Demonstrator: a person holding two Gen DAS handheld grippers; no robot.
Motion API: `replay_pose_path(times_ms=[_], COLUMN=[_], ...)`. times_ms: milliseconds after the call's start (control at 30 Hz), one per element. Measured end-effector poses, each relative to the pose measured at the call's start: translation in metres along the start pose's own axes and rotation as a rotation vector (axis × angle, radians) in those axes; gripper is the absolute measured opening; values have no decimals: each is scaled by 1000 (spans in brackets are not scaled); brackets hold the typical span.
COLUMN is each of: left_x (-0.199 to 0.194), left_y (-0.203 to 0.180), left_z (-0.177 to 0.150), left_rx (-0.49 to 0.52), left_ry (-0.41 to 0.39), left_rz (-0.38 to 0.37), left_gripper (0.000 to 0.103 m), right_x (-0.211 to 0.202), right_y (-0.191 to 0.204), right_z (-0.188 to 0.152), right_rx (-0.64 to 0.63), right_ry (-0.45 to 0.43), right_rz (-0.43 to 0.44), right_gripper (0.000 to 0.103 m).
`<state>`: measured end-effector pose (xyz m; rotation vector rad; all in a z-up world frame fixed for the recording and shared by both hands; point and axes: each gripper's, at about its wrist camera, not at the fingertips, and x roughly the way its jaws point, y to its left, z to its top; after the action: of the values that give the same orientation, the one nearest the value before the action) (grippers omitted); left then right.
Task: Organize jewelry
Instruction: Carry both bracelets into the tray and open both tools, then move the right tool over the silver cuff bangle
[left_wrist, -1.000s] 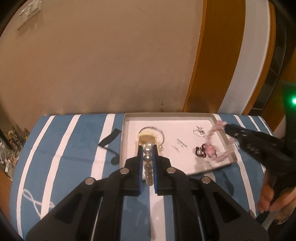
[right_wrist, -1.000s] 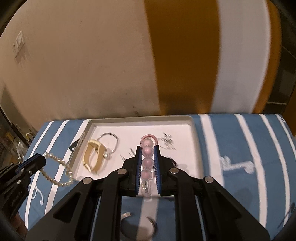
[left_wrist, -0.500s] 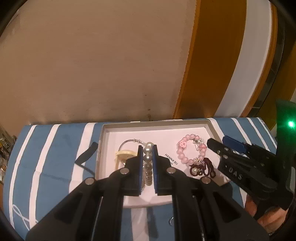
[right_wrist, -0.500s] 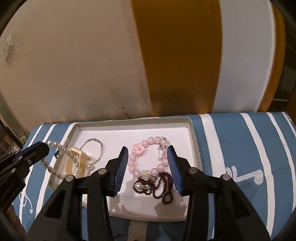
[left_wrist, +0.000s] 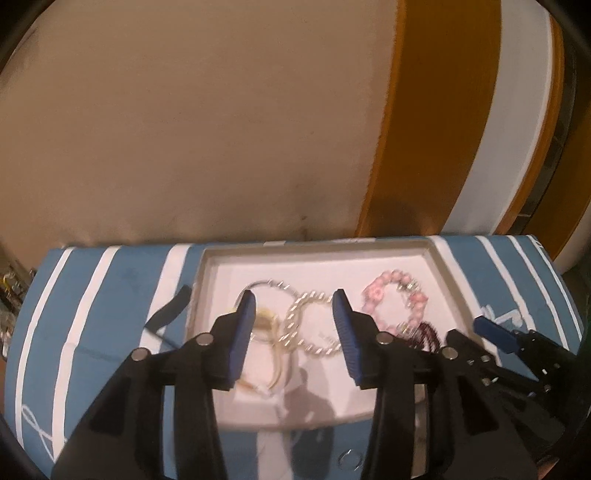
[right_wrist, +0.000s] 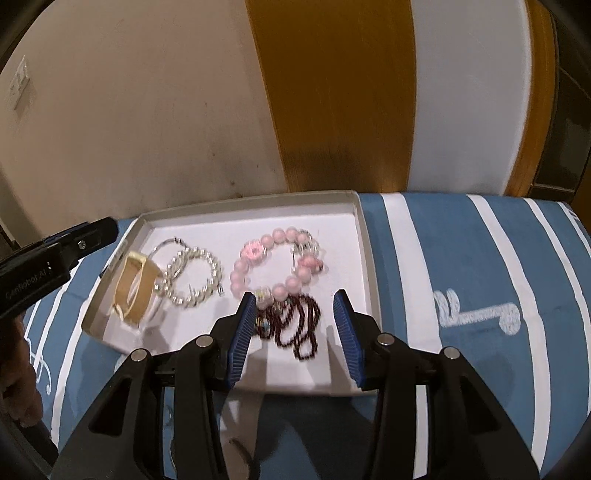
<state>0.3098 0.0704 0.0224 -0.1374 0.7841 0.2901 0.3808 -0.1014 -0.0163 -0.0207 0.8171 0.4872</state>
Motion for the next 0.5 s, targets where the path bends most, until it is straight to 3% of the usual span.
replay_pose_path(times_ms=[500], left_x=[-63], left_y=[58], left_z=[-63], left_rx=[-54], left_ry=[-15], left_rz=[64], left_gripper=[59], right_x=[-41], right_y=[14], right_z=[-44], right_rx=[-10], right_ry=[1], right_rz=[14], right_gripper=[45])
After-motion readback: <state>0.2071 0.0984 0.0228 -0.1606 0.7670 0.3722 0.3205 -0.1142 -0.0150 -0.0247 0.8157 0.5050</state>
